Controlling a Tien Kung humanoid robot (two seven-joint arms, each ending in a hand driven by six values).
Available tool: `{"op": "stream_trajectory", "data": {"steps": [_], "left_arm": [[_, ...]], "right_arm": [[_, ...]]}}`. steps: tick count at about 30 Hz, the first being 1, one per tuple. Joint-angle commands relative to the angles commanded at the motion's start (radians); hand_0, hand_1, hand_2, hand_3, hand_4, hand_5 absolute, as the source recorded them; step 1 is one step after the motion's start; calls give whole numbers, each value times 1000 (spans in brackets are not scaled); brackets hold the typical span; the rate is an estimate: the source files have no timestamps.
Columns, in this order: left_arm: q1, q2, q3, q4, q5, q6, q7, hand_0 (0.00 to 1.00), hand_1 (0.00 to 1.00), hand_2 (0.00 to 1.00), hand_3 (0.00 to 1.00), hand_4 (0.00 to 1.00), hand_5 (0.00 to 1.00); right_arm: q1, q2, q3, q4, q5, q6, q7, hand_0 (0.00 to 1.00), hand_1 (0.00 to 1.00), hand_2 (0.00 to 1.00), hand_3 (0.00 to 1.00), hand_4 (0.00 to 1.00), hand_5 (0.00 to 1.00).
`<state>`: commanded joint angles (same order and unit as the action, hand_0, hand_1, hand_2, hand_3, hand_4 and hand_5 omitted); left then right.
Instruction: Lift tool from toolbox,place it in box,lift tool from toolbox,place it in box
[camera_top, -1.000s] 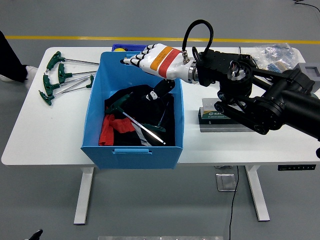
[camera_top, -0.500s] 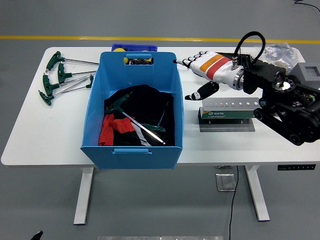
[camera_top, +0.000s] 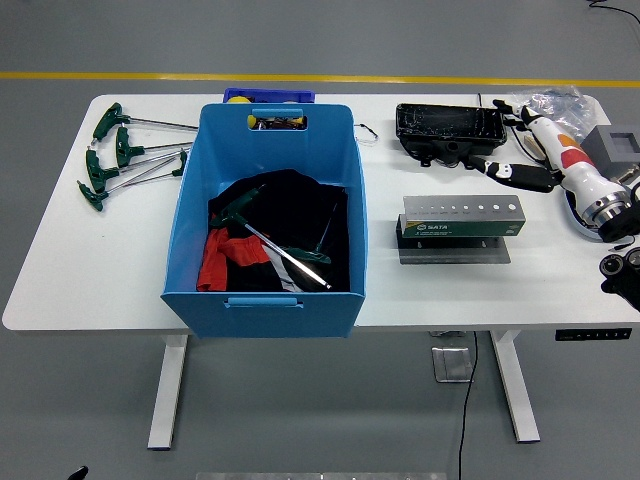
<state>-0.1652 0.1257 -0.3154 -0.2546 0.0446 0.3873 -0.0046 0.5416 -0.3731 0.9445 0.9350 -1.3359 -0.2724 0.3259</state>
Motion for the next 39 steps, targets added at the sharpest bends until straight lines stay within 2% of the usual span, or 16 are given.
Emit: {"op": "stream_trajectory", "data": {"steps": [2,3,8,9,12,14,15,19,23,29,35,39], "left_arm": [[2,-1,-3,0,6,0,2,732,683,729,638,680,568],[3,-1,-6,0,11,-1,3,729,685,729,638,680,569],[3,-1,-11,0,26,-4,6,729,685,729,638,680,569],[2,-1,-11,0,27,-4,5,729,686,729,637,680,571],[-2,0,-6,0,24,-7,2,729,686,729,637,680,571],[-5,1,-2,0,21,-9,-1,729,686,729,637,680,571],[-6,1,-1,0,20,-9,-1,728,688,727,637,678,571],[-11,0,3,0,14,-12,-5,728,688,727,637,678,571],[-15,0,7,1,8,-14,-8,727,688,727,637,676,571],[-14,-2,3,2,12,-15,-5,726,689,727,637,677,573],[-12,-3,1,2,13,-15,-3,725,692,727,638,676,571],[-11,-4,3,3,9,-15,-3,724,694,727,638,675,572]], "right_arm": [[-46,21,62,-7,85,2,10,844,816,870,914,998,584],[-74,36,97,-14,130,8,14,838,805,859,892,998,740],[-178,83,230,-21,329,35,33,838,805,859,892,998,740],[-196,92,255,-19,368,42,38,825,792,852,879,998,791],[-262,126,356,-5,486,80,47,825,792,852,879,998,791],[-305,153,424,9,463,108,32,825,792,852,879,998,791],[-318,161,452,13,449,115,26,815,780,836,848,998,827],[-389,220,594,40,350,174,-39,815,780,836,848,998,827],[-424,242,679,57,263,222,-85,809,776,835,831,998,828],[-431,231,709,84,145,307,-151,807,774,832,825,998,830],[-422,230,700,124,139,342,-159,808,772,822,821,998,832],[-415,229,680,148,153,342,-155,812,773,828,827,998,838]]}}
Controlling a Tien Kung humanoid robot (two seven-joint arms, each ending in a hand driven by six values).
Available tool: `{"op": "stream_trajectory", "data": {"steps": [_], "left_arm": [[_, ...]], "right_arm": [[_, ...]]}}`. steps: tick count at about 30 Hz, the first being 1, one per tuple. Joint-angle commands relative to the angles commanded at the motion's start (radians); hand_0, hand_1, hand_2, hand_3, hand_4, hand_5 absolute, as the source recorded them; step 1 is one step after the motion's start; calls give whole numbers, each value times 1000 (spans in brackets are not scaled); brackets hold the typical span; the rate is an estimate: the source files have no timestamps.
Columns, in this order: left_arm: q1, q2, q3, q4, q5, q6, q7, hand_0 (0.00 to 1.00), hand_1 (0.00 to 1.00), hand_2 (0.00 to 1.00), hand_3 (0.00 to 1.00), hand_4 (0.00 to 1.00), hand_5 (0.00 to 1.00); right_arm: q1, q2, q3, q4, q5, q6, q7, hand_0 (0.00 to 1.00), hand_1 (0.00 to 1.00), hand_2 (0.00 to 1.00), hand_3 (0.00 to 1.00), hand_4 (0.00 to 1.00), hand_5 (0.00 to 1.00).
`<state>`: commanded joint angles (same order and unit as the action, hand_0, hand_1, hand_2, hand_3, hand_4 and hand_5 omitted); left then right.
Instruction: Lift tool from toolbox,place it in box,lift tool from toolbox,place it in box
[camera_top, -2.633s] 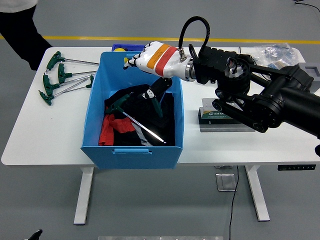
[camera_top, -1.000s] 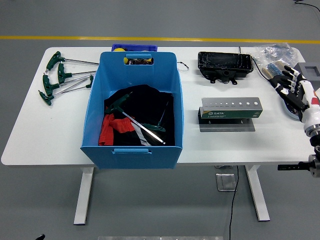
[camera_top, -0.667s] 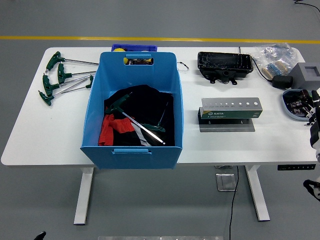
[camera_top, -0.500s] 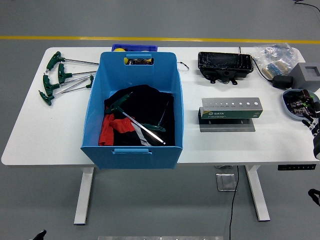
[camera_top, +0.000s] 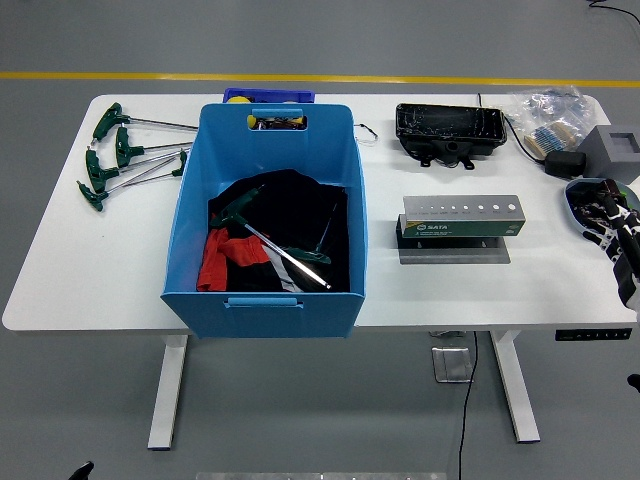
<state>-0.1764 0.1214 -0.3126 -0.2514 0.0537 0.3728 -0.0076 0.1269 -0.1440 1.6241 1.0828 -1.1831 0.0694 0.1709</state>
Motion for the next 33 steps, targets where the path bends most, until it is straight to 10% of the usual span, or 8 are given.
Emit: {"op": "stream_trajectory", "data": {"steps": [33], "left_arm": [[3,-2,-8,1,14,1,7,723,694,727,638,672,574]], "right_arm": [[7,-2,-64,44,36,-54,21,810,772,826,836,998,859]]}}
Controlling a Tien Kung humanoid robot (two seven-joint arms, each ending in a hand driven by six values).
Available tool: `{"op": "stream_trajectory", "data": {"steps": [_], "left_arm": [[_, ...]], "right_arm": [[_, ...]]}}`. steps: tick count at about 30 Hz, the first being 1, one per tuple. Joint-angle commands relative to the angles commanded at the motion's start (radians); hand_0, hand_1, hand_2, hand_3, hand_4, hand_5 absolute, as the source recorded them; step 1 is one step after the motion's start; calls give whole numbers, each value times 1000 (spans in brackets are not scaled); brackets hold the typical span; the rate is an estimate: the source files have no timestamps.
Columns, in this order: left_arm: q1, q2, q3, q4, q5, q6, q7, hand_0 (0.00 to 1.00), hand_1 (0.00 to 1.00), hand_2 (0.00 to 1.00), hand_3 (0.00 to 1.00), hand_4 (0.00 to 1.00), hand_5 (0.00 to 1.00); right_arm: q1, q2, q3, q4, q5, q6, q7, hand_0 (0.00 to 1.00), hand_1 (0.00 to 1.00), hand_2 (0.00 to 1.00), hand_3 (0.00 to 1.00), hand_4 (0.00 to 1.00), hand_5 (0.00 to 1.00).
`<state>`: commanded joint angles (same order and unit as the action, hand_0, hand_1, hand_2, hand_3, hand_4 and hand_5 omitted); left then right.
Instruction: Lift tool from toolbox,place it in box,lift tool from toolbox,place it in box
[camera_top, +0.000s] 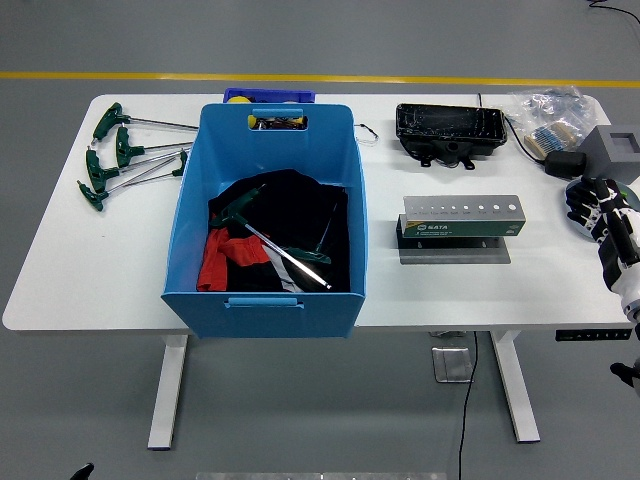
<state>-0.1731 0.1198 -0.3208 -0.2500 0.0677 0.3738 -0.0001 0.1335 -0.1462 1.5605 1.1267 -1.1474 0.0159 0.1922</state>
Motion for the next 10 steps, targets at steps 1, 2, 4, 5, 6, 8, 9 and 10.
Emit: {"op": "stream_trajectory", "data": {"steps": [1,2,4,5,6,8,9,10], "left_arm": [[1,0,-3,0,4,0,1,723,694,727,638,672,574],[1,0,-3,0,6,0,2,723,694,727,638,672,574],[3,0,-5,0,8,1,3,722,696,727,638,671,574],[4,0,-6,0,10,1,3,722,696,727,638,671,574],[5,0,-7,0,12,1,4,722,696,727,638,671,574],[6,0,-8,0,14,2,5,722,696,727,638,671,574],[6,0,-8,0,14,3,5,722,696,727,638,671,574],[7,0,-8,0,14,3,5,722,696,727,638,671,574]], "right_arm": [[0,0,-1,0,-1,-1,-1,810,772,826,836,998,859],[-1,0,-1,0,-2,-1,-2,810,772,826,836,998,859],[-2,0,-3,1,-3,-3,-1,809,769,825,835,998,858],[-2,0,-4,1,-3,-4,0,809,769,825,835,998,858],[-2,0,-5,1,-3,-6,0,809,769,825,835,998,858],[-2,0,-6,1,-4,-8,2,809,769,825,835,998,858],[-3,0,-6,1,-3,-9,2,809,769,825,835,998,858],[-3,0,-6,1,-3,-9,2,809,769,825,835,998,858]]}}
